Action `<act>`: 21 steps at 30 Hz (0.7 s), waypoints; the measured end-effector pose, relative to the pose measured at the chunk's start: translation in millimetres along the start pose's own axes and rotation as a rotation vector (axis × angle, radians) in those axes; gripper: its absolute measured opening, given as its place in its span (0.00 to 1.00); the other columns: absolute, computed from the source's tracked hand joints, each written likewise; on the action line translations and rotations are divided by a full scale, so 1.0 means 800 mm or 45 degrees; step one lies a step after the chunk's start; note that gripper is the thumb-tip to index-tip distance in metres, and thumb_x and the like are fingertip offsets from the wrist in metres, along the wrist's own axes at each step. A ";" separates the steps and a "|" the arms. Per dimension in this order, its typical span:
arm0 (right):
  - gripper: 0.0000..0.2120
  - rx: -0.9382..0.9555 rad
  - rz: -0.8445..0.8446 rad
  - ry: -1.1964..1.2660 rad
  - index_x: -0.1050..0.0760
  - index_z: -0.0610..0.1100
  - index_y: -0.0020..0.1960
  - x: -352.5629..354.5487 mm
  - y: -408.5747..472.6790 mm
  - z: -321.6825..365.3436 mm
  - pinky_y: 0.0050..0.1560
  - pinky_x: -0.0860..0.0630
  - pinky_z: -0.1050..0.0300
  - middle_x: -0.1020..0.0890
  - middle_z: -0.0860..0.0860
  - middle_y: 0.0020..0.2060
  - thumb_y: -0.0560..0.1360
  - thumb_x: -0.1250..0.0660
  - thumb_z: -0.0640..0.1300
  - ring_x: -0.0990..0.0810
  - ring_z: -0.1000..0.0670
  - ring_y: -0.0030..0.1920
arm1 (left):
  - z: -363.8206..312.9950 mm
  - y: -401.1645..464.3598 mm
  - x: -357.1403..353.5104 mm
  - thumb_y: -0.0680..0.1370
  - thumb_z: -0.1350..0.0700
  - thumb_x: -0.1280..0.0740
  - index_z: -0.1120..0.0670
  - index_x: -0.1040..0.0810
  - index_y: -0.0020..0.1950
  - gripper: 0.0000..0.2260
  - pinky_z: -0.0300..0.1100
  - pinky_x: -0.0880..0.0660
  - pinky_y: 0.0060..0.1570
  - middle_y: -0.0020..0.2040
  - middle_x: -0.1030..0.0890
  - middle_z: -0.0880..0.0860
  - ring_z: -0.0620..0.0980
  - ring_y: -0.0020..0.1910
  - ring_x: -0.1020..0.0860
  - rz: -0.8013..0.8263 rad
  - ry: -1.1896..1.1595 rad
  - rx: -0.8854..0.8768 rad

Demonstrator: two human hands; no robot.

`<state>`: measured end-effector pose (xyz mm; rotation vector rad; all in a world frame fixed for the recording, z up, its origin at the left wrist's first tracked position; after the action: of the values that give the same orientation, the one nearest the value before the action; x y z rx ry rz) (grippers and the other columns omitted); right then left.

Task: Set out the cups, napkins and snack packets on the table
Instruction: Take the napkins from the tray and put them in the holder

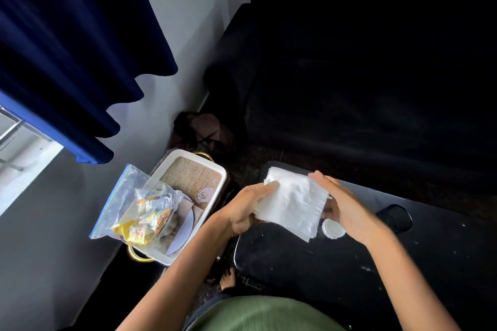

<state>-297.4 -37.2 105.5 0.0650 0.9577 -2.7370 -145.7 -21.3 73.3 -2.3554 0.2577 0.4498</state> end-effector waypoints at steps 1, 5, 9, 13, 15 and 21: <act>0.22 -0.035 0.093 0.121 0.23 0.48 0.59 -0.010 -0.001 -0.010 0.48 0.20 0.57 0.22 0.42 0.61 0.71 0.34 0.59 0.21 0.42 0.59 | 0.001 0.001 0.002 0.78 0.50 0.35 0.60 0.23 0.58 0.15 0.54 0.32 0.65 0.56 0.22 0.61 0.58 0.56 0.24 -0.026 -0.005 -0.003; 0.19 0.038 0.172 0.346 0.22 0.46 0.60 -0.027 0.001 -0.022 0.49 0.20 0.52 0.19 0.43 0.59 0.71 0.31 0.50 0.21 0.44 0.60 | -0.001 0.004 0.005 0.78 0.50 0.36 0.53 0.17 0.48 0.10 0.47 0.24 0.52 0.50 0.17 0.55 0.52 0.49 0.19 -0.084 0.068 -0.047; 0.08 0.171 -0.145 0.245 0.19 0.50 0.46 -0.006 0.003 -0.019 0.35 0.20 0.59 0.14 0.51 0.43 0.69 0.28 0.40 0.15 0.51 0.46 | -0.009 0.001 0.006 0.79 0.53 0.37 0.56 0.20 0.54 0.10 0.43 0.22 0.43 0.47 0.16 0.54 0.50 0.44 0.19 -0.140 0.192 -0.131; 0.07 0.176 -0.334 0.138 0.21 0.48 0.47 0.008 0.004 -0.023 0.34 0.22 0.59 0.15 0.53 0.40 0.71 0.29 0.38 0.15 0.52 0.42 | -0.013 0.002 0.008 0.78 0.55 0.36 0.56 0.20 0.56 0.10 0.43 0.22 0.45 0.50 0.17 0.57 0.52 0.47 0.19 -0.175 0.147 -0.196; 0.06 0.189 -0.393 0.219 0.22 0.47 0.44 0.013 0.003 -0.024 0.34 0.20 0.57 0.15 0.52 0.39 0.71 0.29 0.37 0.15 0.51 0.41 | -0.006 0.003 0.007 0.77 0.52 0.35 0.55 0.20 0.57 0.12 0.43 0.22 0.46 0.51 0.17 0.56 0.51 0.48 0.18 -0.160 -0.111 -0.158; 0.13 0.220 -0.446 0.513 0.24 0.40 0.57 0.001 0.003 -0.027 0.54 0.21 0.41 0.17 0.45 0.51 0.73 0.33 0.34 0.18 0.44 0.52 | 0.023 -0.002 -0.022 0.75 0.42 0.36 0.58 0.20 0.58 0.22 0.42 0.20 0.42 0.48 0.15 0.55 0.50 0.45 0.16 -0.048 -0.467 -0.009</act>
<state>-298.2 -26.1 86.9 0.5471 0.8912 -3.2030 -166.2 -6.7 68.8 -2.2285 0.0395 0.8505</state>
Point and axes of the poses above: each hand's wrist, its own y-axis towards the middle knuckle, its own x-axis out of the back of the hand, z = x × y, the point moved 10 cm from there along y, towards the middle knuckle
